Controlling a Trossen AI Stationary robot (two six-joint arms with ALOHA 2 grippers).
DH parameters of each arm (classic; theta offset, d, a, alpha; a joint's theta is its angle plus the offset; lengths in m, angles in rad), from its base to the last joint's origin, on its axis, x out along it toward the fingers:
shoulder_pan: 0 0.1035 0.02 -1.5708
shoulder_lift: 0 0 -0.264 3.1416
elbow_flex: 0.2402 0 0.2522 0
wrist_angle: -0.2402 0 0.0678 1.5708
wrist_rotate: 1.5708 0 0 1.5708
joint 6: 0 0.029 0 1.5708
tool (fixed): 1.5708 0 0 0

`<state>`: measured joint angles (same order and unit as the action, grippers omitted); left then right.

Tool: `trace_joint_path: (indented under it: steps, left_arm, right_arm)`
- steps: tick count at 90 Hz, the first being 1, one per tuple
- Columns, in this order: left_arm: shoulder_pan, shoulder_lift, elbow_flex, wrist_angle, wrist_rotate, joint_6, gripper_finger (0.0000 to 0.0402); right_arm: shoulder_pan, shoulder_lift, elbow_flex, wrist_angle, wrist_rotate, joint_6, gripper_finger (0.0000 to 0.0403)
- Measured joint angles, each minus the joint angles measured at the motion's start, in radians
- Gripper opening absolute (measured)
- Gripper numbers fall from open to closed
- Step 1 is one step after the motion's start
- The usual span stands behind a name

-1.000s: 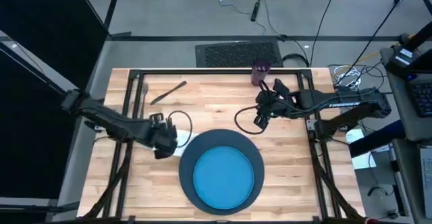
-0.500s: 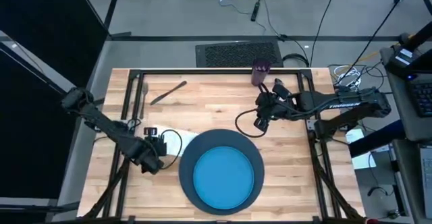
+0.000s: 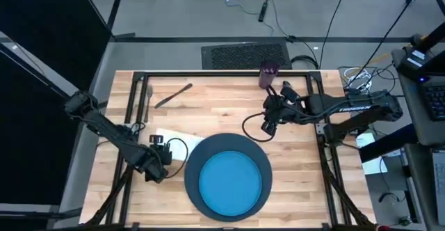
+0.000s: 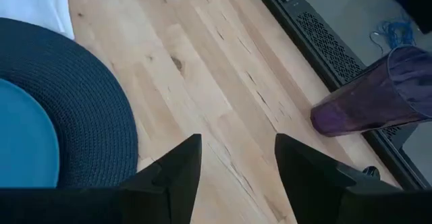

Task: Set table place
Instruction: Move the white table napkin to the left of the blue table mat on the table

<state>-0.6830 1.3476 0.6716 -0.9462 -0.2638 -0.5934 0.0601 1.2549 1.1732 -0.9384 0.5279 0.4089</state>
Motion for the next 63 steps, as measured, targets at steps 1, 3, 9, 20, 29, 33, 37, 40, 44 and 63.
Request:
trace_joint_path:
  steps: [1,3,9,20,29,33,37,40,44,63]
  left_arm:
    - [0.0,0.0,-0.002,-0.001,0.0,0.0,0.0141]
    - [0.002,0.001,-0.007,0.0,0.0,0.0,0.0141]
    - [0.006,0.001,-0.022,0.015,0.002,0.0,0.0141]
    - [0.01,0.001,-0.041,0.054,0.026,0.008,0.0141]
    - [0.015,0.002,-0.041,0.056,0.024,0.024,0.0141]
    - [0.024,0.001,-0.039,0.06,0.022,0.012,0.0141]
    - [0.031,-0.004,-0.028,0.059,0.018,0.006,0.0141]
    - [0.034,-0.011,-0.013,0.06,0.012,-0.001,0.0141]
    - [0.037,-0.022,0.008,0.059,0.0,-0.007,0.0141]
    - [0.155,-0.063,0.058,0.013,-0.098,-0.275,0.0141]
  right_arm:
    - [0.0,0.0,0.0,0.0,0.0,-0.001,0.0176]
    - [0.0,0.0,0.0,0.0,0.0,-0.001,0.0176]
    - [0.0,0.0,0.0,0.0,0.0,-0.005,0.0176]
    - [0.0,0.0,0.0,0.0,0.0,-0.005,0.0176]
    - [0.0,0.0,0.0,0.0,0.0,-0.004,0.0176]
    - [0.0,0.0,0.0,0.0,0.0,-0.003,0.0176]
    - [0.0,0.0,0.0,0.0,0.0,-0.002,0.0176]
    - [0.0,0.0,0.0,0.0,0.0,-0.002,0.0176]
    - [0.0,0.0,0.0,0.0,0.0,-0.002,0.0176]
    - [-0.015,0.0,0.0,0.0,0.0,-0.007,0.0176]
